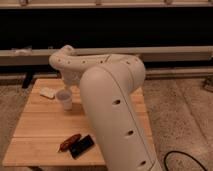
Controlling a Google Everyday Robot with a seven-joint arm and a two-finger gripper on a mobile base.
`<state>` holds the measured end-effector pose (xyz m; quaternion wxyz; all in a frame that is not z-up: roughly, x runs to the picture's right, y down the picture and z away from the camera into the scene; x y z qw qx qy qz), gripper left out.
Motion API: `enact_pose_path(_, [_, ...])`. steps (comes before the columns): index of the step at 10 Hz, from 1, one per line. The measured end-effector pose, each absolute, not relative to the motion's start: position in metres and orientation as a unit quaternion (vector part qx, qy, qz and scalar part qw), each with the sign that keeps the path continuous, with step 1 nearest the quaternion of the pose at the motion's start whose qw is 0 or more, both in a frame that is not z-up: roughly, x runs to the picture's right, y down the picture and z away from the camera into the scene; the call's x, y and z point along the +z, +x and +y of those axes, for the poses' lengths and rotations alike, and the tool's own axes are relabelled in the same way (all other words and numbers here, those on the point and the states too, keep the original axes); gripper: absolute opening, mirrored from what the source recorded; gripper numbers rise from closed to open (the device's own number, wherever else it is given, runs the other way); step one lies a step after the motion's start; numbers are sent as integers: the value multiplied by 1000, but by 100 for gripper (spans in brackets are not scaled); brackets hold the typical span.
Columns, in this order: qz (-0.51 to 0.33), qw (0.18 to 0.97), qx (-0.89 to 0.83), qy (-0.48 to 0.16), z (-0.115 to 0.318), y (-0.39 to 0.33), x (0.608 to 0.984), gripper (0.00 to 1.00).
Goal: Place the ceramic cup in the ceramic bowl
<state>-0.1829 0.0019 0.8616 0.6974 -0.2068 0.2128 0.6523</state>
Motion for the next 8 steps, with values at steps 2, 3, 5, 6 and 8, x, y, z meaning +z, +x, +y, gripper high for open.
enact_pose_path(2, [212, 697, 653, -208, 3, -183, 862, 86])
enact_pose_path(3, [212, 697, 653, -208, 2, -183, 862, 84])
enact_pose_path(5, [213, 696, 653, -209, 3, -184, 863, 67])
enact_pose_path(6, [214, 696, 653, -209, 4, -183, 864, 66])
enact_pose_path(8, [214, 696, 653, -210, 5, -183, 865, 66])
